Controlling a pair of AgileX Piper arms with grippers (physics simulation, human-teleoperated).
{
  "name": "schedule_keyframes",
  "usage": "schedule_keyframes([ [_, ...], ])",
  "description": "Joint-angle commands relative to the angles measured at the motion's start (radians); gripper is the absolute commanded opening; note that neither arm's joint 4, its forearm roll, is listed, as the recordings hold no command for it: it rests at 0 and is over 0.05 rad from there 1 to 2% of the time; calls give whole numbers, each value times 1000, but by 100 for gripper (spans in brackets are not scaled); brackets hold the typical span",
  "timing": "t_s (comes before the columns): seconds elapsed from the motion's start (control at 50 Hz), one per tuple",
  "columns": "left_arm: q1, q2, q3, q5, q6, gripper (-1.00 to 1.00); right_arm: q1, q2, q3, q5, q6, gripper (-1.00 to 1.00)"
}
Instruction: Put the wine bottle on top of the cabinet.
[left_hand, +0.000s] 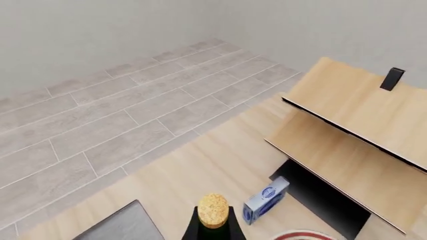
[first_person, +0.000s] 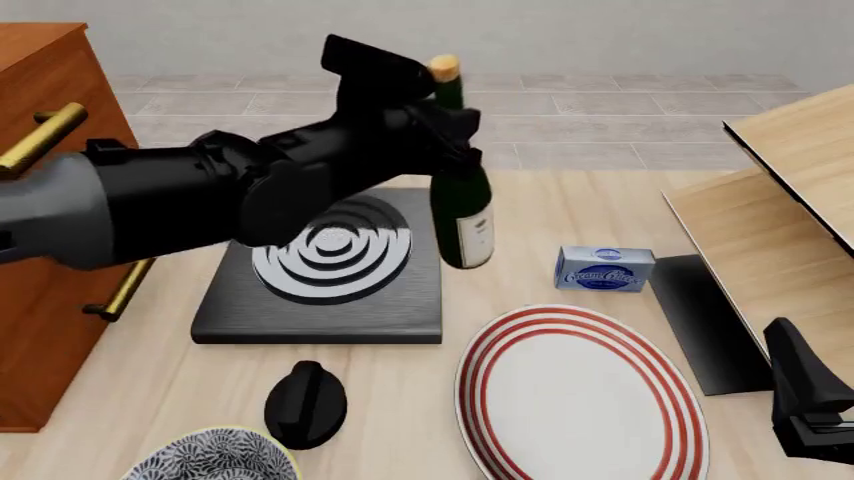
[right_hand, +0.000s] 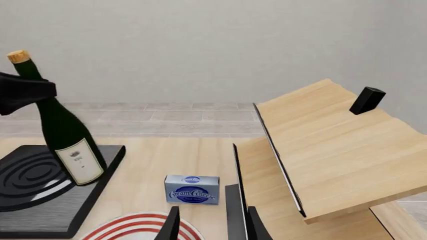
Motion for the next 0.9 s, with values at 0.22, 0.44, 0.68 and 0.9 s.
schedule_keyframes([
  [0.22, -7, -102, 93, -16, 22, -100, 0, 0, 0, 0, 0, 100],
  [0.44, 16, -175, 165, -26, 41, -100, 0, 0, 0, 0, 0, 100],
  [0.68, 44, -288, 271, -49, 22, -100, 0, 0, 0, 0, 0, 100],
  [0.9, 73, -363, 328, -42, 32, -100, 0, 0, 0, 0, 0, 100],
])
